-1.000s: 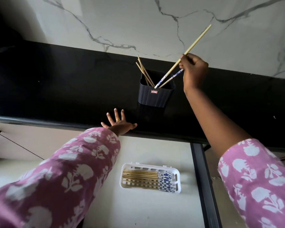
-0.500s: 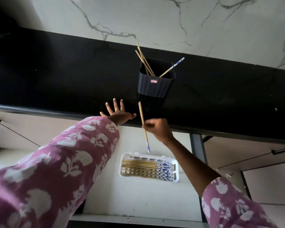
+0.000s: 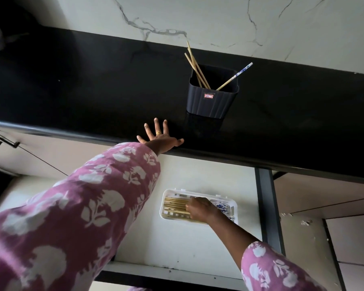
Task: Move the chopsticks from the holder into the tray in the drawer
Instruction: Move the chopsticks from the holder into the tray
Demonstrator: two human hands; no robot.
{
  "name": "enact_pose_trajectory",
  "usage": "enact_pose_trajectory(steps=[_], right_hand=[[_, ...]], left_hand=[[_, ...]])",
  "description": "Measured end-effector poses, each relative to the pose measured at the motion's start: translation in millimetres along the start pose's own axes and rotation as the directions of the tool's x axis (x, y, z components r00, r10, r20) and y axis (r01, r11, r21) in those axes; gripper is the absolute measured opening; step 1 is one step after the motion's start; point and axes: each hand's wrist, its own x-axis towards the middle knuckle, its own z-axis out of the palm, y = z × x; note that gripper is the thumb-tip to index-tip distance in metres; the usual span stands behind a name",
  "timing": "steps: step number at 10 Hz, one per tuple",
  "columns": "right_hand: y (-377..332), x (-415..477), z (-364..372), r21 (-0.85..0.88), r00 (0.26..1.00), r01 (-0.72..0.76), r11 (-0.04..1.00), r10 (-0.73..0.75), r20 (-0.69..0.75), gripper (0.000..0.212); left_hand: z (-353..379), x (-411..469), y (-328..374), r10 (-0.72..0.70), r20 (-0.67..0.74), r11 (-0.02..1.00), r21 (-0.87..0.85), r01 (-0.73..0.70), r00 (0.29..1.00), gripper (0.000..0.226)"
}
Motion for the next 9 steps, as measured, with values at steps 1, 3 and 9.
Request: enact_pose_trajectory(steps=[1,3,9], right_hand=[[-8,1,6,0.040,0.998,-0.058,0.998,0.058,0.007,0.027],[-15,7,13,0.053,0.998,-0.066,0.996,0.067,-0.018,0.026],[-13,19,28,0.029,0.989,-0.061,0.998,0.064,-0.132,0.028]], left_hand=[[1,2,0,-0.001,-0.001,1.000,-0.001,0.001,1.000,0.093],[1,3,-1,0.006,0.001,1.000,0.007,-0.006,1.000,0.093],[1,6,-1,0.001,0.006,1.000,0.015,-0.001,1.000,0.094]])
